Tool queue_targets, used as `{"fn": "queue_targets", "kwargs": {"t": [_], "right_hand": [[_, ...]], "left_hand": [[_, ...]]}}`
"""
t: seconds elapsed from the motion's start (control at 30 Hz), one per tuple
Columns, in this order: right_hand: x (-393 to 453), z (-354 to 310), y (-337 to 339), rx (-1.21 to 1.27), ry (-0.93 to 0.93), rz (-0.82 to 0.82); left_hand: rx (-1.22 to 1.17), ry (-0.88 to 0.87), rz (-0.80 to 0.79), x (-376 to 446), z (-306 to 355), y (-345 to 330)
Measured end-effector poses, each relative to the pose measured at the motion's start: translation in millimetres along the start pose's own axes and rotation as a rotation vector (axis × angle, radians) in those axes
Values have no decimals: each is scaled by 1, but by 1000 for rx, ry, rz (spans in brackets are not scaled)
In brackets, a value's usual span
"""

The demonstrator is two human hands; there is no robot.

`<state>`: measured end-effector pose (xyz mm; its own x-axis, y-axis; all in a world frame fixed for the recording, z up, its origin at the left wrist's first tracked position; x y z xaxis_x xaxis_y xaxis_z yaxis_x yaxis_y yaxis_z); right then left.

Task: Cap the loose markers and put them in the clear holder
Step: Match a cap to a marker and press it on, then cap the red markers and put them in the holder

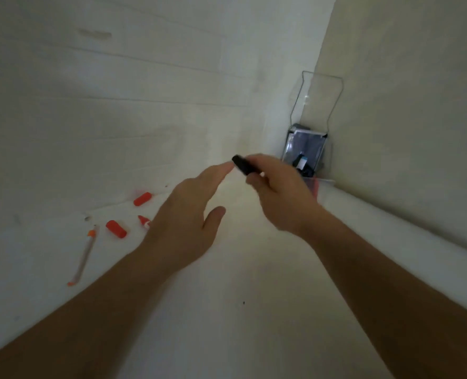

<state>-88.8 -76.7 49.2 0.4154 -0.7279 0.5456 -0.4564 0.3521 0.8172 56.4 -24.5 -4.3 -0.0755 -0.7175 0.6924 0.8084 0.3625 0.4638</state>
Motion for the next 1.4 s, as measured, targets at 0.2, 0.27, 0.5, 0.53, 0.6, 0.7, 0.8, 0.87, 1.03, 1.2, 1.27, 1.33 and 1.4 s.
{"fn": "queue_targets", "kwargs": {"t": [0.2,0.27,0.5,0.53,0.6,0.7,0.8,0.87,1.03,1.2,1.27,1.33,1.4], "right_hand": [[3,66,98,-10,-219,416],[3,80,89,-93,-221,323],[-3,115,33,-381,-275,-3],[-5,120,28,-407,-310,-41],[-6,128,25,-439,-390,-97],[-7,131,21,-392,-433,-187],[-6,135,23,-336,-433,-141],[-8,127,37,-275,-459,56],[-18,57,15,-51,-303,281],[-2,-10,-93,107,-173,-111],[0,-20,-124,119,-212,-229],[-2,-18,-145,120,-273,-289],[-4,-14,-154,82,-294,-284]], "left_hand": [[55,-154,-139,-5,20,-27],[47,-148,-171,-8,17,-32],[14,-135,-120,-11,9,-30],[12,-129,-120,-12,7,-30],[16,-113,-120,-12,3,-31],[33,-76,-106,-11,-5,-29],[55,-84,-75,-11,-9,-26],[78,-117,-44,-8,-10,-15],[277,31,231,3,-54,71],[580,413,308,-14,-110,137],[601,475,250,-17,-123,133],[615,519,115,-16,-130,111],[627,589,-28,-15,-138,89]]}}
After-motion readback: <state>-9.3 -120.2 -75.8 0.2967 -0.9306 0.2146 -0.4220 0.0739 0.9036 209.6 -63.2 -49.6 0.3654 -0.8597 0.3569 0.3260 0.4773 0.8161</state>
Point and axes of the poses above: each hand's wrist, its own x-axis towards the middle knuckle, its own y-axis out of the back of the hand, z = x × y, the point moved 8 cm from there along x, towards the middle knuckle, and after that the axes turned 15 degrees about -x, right-handed, at the moved point
